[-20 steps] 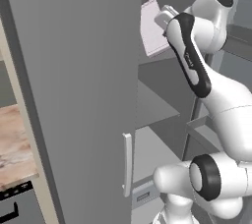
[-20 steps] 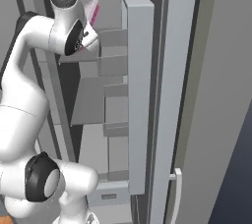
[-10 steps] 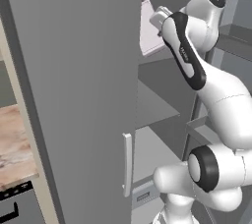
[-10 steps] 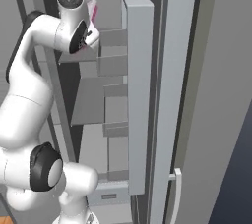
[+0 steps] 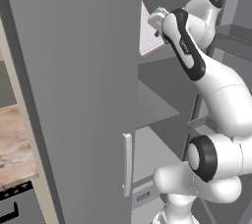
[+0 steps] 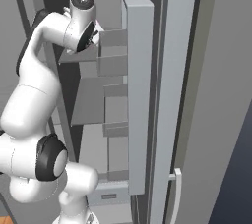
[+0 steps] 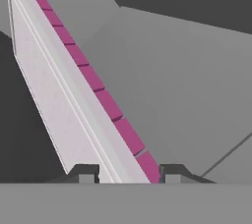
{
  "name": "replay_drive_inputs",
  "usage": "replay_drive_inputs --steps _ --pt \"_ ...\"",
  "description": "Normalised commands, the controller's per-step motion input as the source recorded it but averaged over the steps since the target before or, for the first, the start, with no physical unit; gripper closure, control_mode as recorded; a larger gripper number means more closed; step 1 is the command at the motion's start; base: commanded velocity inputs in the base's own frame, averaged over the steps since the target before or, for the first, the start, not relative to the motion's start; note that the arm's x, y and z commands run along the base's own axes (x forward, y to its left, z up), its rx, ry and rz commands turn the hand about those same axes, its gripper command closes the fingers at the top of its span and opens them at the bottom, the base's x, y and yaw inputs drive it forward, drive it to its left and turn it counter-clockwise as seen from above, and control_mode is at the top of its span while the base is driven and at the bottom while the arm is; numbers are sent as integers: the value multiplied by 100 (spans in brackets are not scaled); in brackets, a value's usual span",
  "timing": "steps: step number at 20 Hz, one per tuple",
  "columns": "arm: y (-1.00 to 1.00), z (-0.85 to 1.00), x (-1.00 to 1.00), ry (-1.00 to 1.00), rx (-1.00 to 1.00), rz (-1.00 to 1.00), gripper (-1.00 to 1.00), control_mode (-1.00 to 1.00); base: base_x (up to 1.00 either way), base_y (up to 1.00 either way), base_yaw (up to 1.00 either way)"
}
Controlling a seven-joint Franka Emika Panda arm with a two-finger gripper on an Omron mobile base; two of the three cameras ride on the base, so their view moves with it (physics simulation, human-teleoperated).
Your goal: The ice cube tray has been filled with water. Take the tray and place it in the freezer to make ice. Close the freezer door after placing the tray.
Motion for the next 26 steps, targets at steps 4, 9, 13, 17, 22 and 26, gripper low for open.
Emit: replay_drive_inputs --steps 4,9,13,17,22,26 --pt "0 -18 17 0 -1 5 100 -100 0 0 0" --pt "0 -22 12 0 -3 2 100 -100 0 0 0" --pt "1 -13 19 0 -3 0 100 -100 0 0 0" --pt "0 -7 23 0 -2 0 100 -100 0 0 0" --pt "0 -9 29 0 -2 0 100 -100 0 0 0" --pt "1 -16 29 0 -4 0 100 -100 0 0 0"
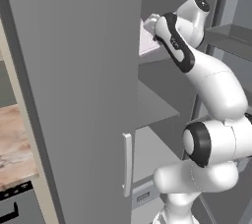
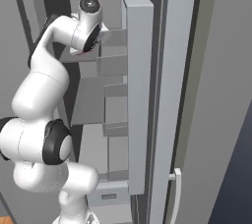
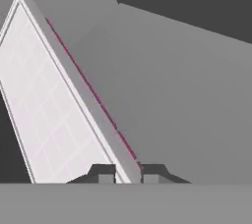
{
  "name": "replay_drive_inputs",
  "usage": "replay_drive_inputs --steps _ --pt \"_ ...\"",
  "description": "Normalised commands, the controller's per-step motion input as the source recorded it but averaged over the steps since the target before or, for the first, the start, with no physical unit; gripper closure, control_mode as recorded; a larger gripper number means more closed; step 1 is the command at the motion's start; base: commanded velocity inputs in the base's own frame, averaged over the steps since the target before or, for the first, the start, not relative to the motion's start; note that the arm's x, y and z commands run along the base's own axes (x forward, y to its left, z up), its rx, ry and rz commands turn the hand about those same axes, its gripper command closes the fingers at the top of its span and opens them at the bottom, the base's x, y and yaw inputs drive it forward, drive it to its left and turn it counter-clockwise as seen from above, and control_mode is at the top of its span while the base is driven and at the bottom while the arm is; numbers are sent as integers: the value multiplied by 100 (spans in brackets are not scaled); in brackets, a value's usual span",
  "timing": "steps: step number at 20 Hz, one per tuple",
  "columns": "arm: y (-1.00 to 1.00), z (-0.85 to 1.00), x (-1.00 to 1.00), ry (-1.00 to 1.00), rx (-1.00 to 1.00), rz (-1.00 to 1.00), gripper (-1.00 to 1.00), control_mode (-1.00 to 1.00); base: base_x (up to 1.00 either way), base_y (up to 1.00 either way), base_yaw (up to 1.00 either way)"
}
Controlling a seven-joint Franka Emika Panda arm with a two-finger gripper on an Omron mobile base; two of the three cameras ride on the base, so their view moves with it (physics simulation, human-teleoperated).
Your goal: The ice cube tray has been filled with water. Take the tray and place it in the freezer to make ice. Close the freezer door after placing the tray.
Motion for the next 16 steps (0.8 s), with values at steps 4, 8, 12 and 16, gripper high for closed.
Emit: replay_drive_inputs --steps 4,8,12,16 --pt "7 -21 28 0 -6 0 100 -100 0 0 0" --pt "1 -11 19 0 -3 0 100 -100 0 0 0" --pt "0 0 8 0 0 0 100 -100 0 0 0" --pt "0 0 0 0 0 0 100 -100 0 0 0"
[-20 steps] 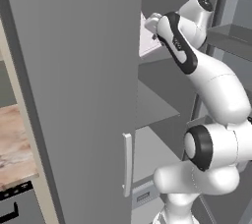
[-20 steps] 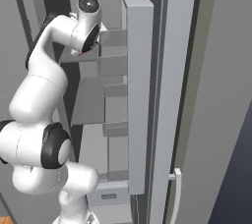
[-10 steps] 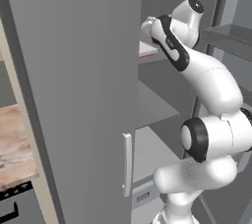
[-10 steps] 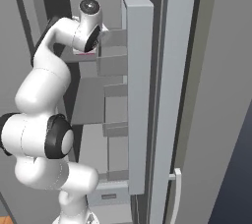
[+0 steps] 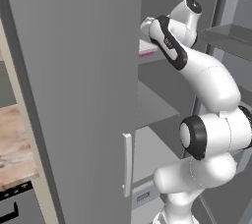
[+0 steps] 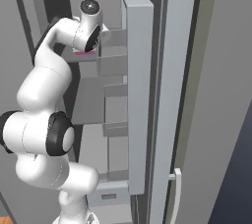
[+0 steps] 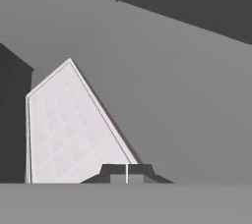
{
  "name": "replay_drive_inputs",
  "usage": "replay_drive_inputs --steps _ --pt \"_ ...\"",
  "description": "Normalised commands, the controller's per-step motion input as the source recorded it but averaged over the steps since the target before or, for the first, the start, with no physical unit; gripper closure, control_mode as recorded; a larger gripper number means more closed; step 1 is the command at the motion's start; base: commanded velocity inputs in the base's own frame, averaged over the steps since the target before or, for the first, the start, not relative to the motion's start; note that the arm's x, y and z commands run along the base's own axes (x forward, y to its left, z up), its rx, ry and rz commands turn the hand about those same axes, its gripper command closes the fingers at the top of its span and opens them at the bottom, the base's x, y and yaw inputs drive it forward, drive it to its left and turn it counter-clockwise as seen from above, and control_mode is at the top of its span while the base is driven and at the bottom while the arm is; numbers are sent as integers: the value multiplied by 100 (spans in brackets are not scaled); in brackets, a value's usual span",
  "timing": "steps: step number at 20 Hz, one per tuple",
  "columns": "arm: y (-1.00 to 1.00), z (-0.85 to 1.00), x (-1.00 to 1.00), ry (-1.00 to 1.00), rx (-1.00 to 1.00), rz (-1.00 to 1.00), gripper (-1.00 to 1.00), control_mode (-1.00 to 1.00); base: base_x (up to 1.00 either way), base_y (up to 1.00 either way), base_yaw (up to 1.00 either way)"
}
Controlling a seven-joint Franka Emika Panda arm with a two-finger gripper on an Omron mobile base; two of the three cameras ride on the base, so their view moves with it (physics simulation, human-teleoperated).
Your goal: The ice cube tray has been filled with water. Take the tray and place it in the freezer to make ice. Close the freezer door after placing the tray.
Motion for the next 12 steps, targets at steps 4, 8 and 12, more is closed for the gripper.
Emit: replay_drive_inputs --steps 4,8,12 --pt "0 7 0 0 0 0 100 -100 0 0 0" --pt "0 13 -4 0 0 0 100 -100 0 0 0" --pt "0 1 -27 0 0 0 100 -100 0 0 0"
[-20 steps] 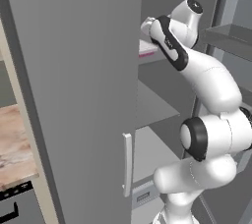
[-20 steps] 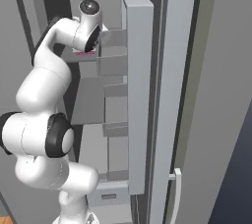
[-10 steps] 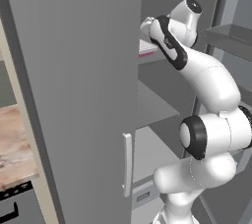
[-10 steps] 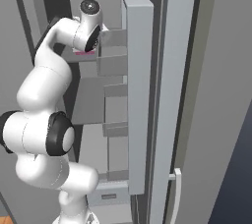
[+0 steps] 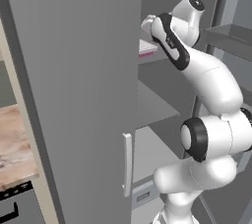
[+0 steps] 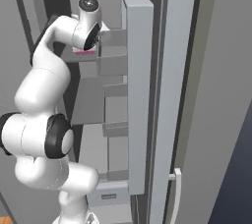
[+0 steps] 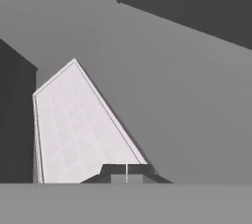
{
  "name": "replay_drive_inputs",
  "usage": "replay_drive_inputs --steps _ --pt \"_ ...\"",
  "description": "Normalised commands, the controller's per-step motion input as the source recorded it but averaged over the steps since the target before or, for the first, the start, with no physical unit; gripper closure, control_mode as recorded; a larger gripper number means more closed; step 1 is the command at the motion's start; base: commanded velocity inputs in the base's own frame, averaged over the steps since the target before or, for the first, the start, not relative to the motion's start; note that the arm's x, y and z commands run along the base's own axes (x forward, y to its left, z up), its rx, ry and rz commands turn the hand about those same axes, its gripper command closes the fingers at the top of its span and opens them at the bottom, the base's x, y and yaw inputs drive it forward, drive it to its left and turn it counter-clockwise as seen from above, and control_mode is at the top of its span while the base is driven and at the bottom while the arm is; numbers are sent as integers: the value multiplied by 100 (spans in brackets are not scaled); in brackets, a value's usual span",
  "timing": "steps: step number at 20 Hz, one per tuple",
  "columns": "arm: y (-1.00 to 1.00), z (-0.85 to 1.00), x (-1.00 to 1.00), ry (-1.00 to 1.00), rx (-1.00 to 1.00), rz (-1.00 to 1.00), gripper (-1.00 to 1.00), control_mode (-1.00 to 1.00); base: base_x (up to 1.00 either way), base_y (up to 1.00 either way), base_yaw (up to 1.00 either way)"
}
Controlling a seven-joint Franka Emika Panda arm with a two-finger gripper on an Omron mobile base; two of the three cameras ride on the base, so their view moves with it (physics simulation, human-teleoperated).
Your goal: The ice cube tray has been filled with water. Take the tray and place it in the freezer to make ice. Close the freezer door after placing the tray.
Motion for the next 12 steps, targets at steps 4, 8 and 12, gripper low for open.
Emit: replay_drive_inputs --steps 4,8,12 --pt "0 -7 -63 -7 0 0 100 -100 0 0 0" --pt "0 -20 -90 -10 0 0 100 -100 0 0 0" --pt "0 0 -84 -7 0 0 100 -100 0 0 0"
